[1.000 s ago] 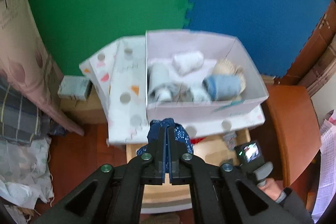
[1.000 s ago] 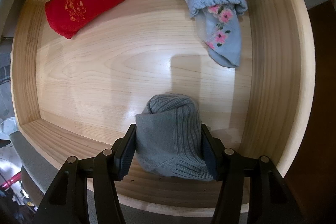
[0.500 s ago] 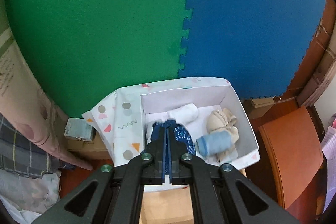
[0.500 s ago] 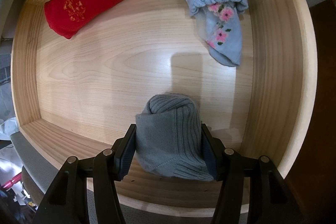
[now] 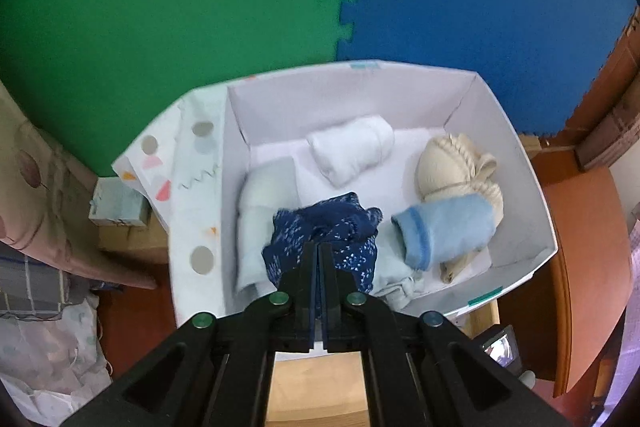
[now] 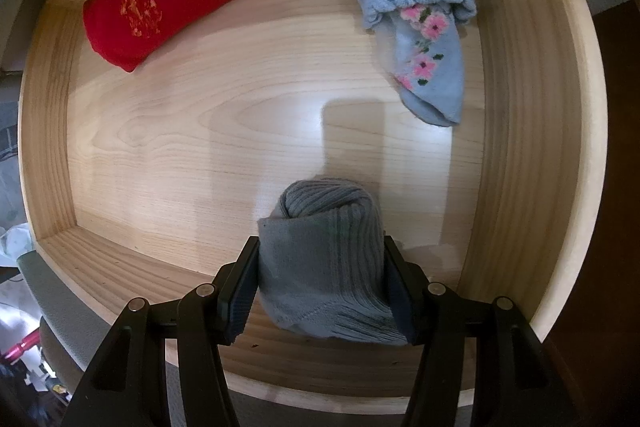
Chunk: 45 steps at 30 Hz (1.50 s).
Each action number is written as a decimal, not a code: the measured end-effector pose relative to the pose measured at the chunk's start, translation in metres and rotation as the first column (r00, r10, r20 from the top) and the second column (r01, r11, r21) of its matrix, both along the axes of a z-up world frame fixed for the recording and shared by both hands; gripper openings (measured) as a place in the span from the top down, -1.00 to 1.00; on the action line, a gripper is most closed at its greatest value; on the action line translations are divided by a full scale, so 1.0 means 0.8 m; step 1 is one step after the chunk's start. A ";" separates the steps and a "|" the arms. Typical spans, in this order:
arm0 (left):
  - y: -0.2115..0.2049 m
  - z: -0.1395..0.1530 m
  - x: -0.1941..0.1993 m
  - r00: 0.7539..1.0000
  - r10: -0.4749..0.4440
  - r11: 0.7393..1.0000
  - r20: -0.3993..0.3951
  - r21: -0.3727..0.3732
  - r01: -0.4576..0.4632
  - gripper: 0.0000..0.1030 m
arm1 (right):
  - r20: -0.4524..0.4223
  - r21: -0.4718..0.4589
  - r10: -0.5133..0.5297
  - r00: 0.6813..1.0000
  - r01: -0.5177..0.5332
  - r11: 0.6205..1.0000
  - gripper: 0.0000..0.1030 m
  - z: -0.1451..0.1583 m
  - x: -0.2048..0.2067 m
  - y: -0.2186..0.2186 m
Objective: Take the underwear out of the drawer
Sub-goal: 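Carry the navy floral underwear with the left gripper over the white box, then open the left gripper to drop the navy floral underwear into the box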
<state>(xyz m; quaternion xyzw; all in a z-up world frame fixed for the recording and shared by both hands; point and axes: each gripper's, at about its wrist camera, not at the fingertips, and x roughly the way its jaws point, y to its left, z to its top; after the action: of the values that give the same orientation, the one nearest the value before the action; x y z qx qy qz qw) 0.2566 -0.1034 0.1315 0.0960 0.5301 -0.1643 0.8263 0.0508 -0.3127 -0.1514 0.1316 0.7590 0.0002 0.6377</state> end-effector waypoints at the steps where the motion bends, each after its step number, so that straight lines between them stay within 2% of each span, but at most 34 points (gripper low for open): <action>1: -0.001 -0.005 -0.001 1.000 -0.001 1.000 -0.006 -0.003 0.001 0.99 | -0.001 -0.001 -0.001 1.000 0.001 1.000 -0.07 -0.001 0.000 0.001; 7: -0.003 -0.014 -0.007 1.000 -0.012 1.000 -0.020 -0.009 0.012 0.94 | -0.005 -0.009 0.003 1.000 -0.003 1.000 -0.07 -0.003 0.001 0.007; 12: 0.009 -0.005 -0.018 1.000 -0.002 1.000 0.005 -0.011 0.002 0.59 | -0.008 -0.015 0.006 1.000 -0.006 1.000 -0.08 -0.004 0.003 0.009; 14: 0.018 0.003 -0.027 1.000 0.002 1.000 0.022 -0.023 -0.002 0.38 | -0.009 -0.019 0.009 1.000 -0.009 1.000 -0.09 -0.004 0.004 0.011; 18: 0.045 0.016 -0.054 0.998 0.010 0.999 0.055 -0.044 -0.007 0.27 | -0.014 -0.033 0.021 1.000 -0.021 0.999 -0.09 -0.005 0.005 0.016; 23: 0.071 0.012 -0.103 0.992 -0.012 1.000 0.126 0.026 0.009 0.20 | -0.020 -0.046 0.030 0.999 -0.031 0.998 -0.13 -0.007 0.007 0.023; 27: 0.091 -0.017 -0.149 0.990 -0.024 0.997 0.140 0.071 0.014 0.12 | -0.030 -0.058 0.048 0.998 -0.050 0.997 -0.16 -0.010 0.009 0.029; 30: 0.106 -0.053 -0.175 0.994 0.000 0.999 0.106 0.049 -0.005 0.09 | -0.040 -0.080 0.074 0.996 -0.077 0.994 -0.16 -0.011 0.010 0.037; 33: 0.119 -0.095 -0.189 0.997 0.048 0.998 0.062 0.025 -0.050 0.09 | -0.053 -0.105 0.096 0.994 -0.101 0.989 -0.16 -0.013 0.011 0.045; 36: 0.124 -0.137 -0.198 0.995 0.097 0.994 0.036 0.046 -0.099 0.09 | -0.063 -0.121 0.112 0.992 -0.119 0.985 -0.16 -0.015 0.011 0.051; 41: 0.128 -0.182 -0.213 0.983 0.178 0.981 0.047 0.072 -0.181 0.09 | -0.071 -0.152 0.149 0.986 -0.158 0.976 -0.10 -0.016 0.011 0.064; 42: 0.130 -0.188 -0.213 0.981 0.188 0.979 0.042 0.069 -0.191 0.09 | -0.070 -0.157 0.147 0.987 -0.156 0.975 -0.09 -0.009 0.011 0.084; 45: 0.134 -0.207 -0.213 0.972 0.236 0.971 0.004 0.042 -0.236 0.09 | -0.057 -0.167 0.163 0.985 -0.170 0.971 -0.05 -0.005 0.010 0.095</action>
<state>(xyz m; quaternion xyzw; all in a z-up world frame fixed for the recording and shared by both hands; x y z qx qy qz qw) 0.0859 0.0039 -0.0342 0.0497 0.5416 -0.0538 0.8375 0.0589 -0.2371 -0.1557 0.0121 0.7781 -0.0143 0.6279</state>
